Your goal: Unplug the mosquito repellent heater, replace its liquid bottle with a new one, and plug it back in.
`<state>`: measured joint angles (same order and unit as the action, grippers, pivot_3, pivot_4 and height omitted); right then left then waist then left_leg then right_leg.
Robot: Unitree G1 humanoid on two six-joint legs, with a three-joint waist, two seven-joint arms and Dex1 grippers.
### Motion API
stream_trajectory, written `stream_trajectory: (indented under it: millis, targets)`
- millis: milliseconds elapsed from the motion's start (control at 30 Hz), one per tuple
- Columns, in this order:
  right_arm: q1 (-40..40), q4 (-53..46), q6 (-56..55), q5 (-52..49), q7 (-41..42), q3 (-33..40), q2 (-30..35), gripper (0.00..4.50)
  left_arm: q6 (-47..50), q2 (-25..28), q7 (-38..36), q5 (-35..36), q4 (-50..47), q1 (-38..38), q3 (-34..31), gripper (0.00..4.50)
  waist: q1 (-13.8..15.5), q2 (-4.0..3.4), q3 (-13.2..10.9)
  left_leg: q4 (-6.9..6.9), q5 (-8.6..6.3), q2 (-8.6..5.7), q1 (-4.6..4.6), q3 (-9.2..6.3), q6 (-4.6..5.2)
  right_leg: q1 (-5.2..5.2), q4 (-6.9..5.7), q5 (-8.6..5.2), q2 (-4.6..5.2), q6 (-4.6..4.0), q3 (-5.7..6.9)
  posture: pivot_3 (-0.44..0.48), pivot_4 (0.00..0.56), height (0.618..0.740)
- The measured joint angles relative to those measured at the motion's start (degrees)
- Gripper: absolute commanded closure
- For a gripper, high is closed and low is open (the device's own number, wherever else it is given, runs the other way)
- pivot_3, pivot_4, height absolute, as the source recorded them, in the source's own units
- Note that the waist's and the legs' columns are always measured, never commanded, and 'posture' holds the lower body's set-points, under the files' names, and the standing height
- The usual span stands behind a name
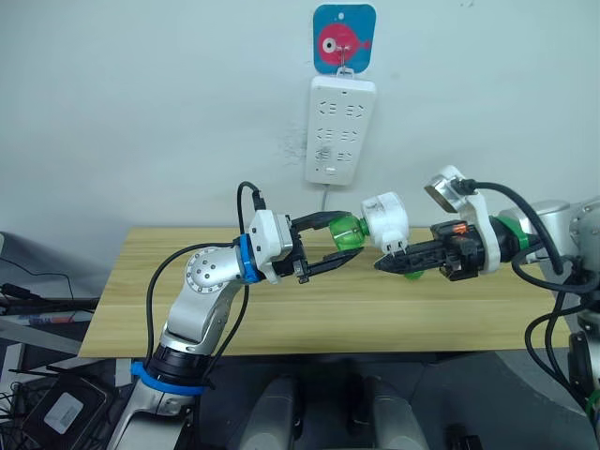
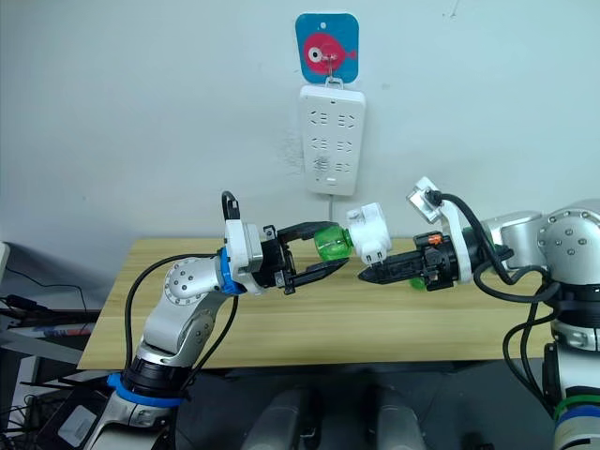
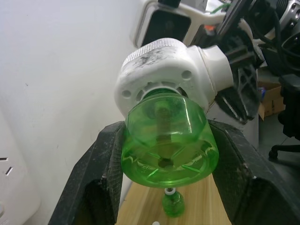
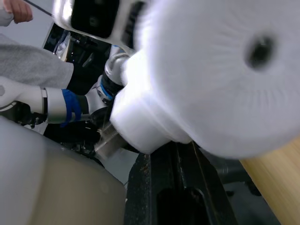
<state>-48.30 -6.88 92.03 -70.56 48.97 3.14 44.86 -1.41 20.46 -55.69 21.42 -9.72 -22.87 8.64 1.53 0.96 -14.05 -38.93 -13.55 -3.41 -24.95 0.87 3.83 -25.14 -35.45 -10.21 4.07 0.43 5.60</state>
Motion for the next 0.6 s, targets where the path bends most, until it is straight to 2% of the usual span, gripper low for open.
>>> stream_trajectory:
  millis: [167, 300, 433, 600]
  targets:
    - [-5.8, 4.5, 0.0, -4.6, -0.4, -0.9, 0.4, 4.45, -0.4, 0.1, -0.2, -0.2, 0.8, 0.3, 0.0, 2.23, 0.0, 0.00, 0.0, 0.00, 0.00, 0.00, -0.01, 0.02, 0.00, -0.01, 0.01, 0.14, 0.01, -0.24, -0.02, -0.002, 0.210, 0.740]
    - [-9.9, 7.3, -0.1, -3.9, -2.3, -1.1, -2.2, 4.45, -0.5, 0.2, -0.2, -0.3, 0.8, 0.6, 0.0, 2.23, -0.1, 0.00, 0.0, 0.01, 0.00, 0.01, -0.01, 0.01, 0.01, -0.01, 0.01, 0.14, 0.01, -0.24, -0.01, -0.003, 0.209, 0.740]
    - [-12.2, 10.3, -3.6, 2.6, -3.9, -3.3, -4.6, 4.45, -0.5, 0.4, -0.4, -1.1, 0.9, 1.0, 0.3, 2.23, -0.1, 0.00, 0.0, 0.01, 0.00, -0.01, -0.01, 0.04, 0.01, -0.02, 0.01, 0.14, 0.01, -0.24, -0.04, -0.001, 0.211, 0.740]
    - [-13.7, 16.1, -13.5, 16.0, -1.6, -10.3, -4.8, 4.45, -0.5, 0.6, -1.5, -1.2, 0.8, 1.8, 1.1, 2.23, -0.1, 0.00, 0.0, 0.01, 0.00, -0.01, -0.02, 0.06, 0.01, -0.04, 0.00, 0.15, 0.01, -0.24, -0.04, 0.010, 0.211, 0.740]
